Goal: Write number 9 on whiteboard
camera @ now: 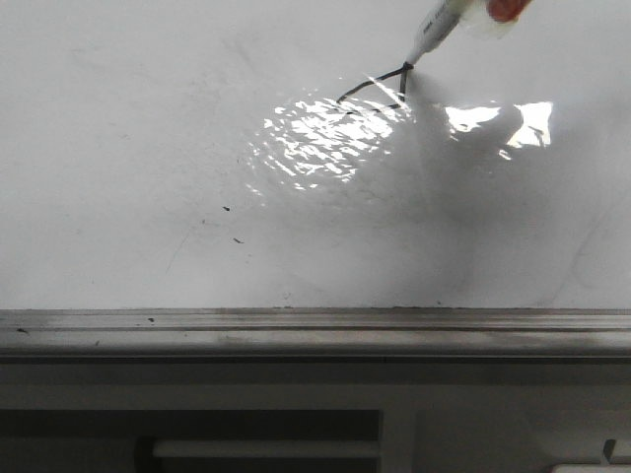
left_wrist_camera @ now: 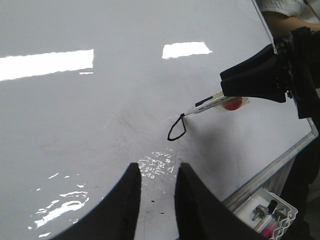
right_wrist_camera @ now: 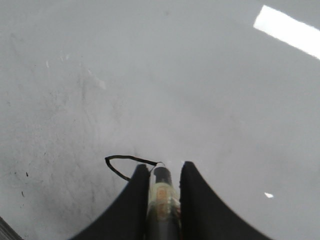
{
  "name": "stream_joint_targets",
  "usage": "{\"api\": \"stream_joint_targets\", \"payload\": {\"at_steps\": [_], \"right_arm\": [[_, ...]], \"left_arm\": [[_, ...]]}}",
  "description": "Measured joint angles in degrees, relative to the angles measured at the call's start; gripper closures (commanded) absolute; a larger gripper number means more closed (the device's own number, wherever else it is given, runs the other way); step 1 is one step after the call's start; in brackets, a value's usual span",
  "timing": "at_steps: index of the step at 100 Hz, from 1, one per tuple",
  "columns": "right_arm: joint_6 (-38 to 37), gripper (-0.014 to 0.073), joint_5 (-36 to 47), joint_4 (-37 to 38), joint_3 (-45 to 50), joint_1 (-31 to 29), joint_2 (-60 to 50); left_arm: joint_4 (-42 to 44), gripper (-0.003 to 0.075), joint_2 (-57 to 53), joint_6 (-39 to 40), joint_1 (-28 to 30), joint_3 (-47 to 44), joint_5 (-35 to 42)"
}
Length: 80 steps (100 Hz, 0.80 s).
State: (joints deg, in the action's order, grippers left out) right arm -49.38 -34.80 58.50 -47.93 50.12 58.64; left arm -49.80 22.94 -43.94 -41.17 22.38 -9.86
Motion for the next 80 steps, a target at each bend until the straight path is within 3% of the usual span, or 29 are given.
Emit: {"api": "stream_joint_targets", "payload": {"at_steps": [19,35,68,80], "right_arm": [[3.2,0.0662,-2.1,-9.8,0.6,1.0,0.0],[4.8,0.0662,-5.0,-18.4,5.6,7.1,0.0],[5.2,0.0662,-8.1,-17.6,4.9,10.5,-2.3],[7.0,0.0662,-8.0,-17.4,-0.1,10.8,-5.4]], "left_arm": [[0.0,0.0574,0.0,0.0,0.0,0.0,0.0],[0.0,0.0573,0.0,0.0,0.0,0.0,0.0],[-0.1,0.0569,0.0,0.0,0.0,0.0,0.0],[-0.1,0.0475,0.1,-0.1,0.0,0.0,-0.3]]}}
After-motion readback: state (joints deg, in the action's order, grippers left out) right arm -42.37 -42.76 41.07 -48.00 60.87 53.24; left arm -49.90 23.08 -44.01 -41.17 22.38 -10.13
